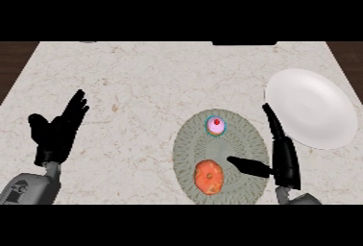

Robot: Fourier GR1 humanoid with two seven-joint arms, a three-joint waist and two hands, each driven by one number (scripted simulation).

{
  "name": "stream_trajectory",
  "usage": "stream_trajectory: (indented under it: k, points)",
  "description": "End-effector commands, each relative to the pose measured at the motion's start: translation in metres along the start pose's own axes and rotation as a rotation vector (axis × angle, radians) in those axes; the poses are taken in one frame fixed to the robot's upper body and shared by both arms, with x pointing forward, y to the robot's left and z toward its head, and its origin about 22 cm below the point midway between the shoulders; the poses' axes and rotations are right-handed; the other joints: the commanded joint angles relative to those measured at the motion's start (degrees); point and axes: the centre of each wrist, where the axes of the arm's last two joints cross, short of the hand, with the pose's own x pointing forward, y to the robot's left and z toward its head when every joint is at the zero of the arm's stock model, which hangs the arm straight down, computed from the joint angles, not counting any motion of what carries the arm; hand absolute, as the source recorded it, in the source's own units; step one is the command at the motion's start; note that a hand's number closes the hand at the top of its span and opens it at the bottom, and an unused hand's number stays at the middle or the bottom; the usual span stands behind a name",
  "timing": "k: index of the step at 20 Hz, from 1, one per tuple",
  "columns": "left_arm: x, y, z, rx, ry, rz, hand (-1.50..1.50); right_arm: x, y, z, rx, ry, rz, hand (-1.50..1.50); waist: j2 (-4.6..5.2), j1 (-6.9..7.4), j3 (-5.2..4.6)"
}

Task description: Pick the cupcake from the placemat and place it in the plate

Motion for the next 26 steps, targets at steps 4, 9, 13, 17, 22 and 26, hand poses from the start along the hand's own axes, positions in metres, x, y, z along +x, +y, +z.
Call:
stream_trajectory:
  k: [4,9,13,17,22,26]
  points:
    - [0.002,0.016,0.004,-0.019,-0.005,-0.011,0.0,0.037,-0.008,-0.02,0.134,0.129,0.118,-1.5,-0.06,0.63,-0.01]
    - [-0.008,0.013,0.006,0.012,-0.02,-0.006,0.0,0.042,0.002,-0.009,0.234,0.181,0.223,-1.5,-0.08,0.41,0.01]
    - [0.01,-0.005,0.001,-0.02,-0.019,-0.003,0.0,0.053,0.029,-0.041,0.252,0.237,0.34,-1.5,0.03,1.08,0.05]
    - [0.006,-0.002,-0.005,-0.005,-0.013,0.007,0.0,0.06,0.035,-0.037,0.31,0.283,0.38,-1.5,0.02,0.58,0.06]
    - [-0.003,0.004,0.003,-0.029,0.001,0.011,0.0,0.05,0.036,-0.04,0.379,0.316,0.404,-1.5,0.02,0.56,0.07]
    - [0.016,-0.007,-0.002,-0.019,-0.021,0.005,0.0,0.07,0.032,-0.057,0.395,0.34,0.397,-1.5,-0.01,0.44,0.07]
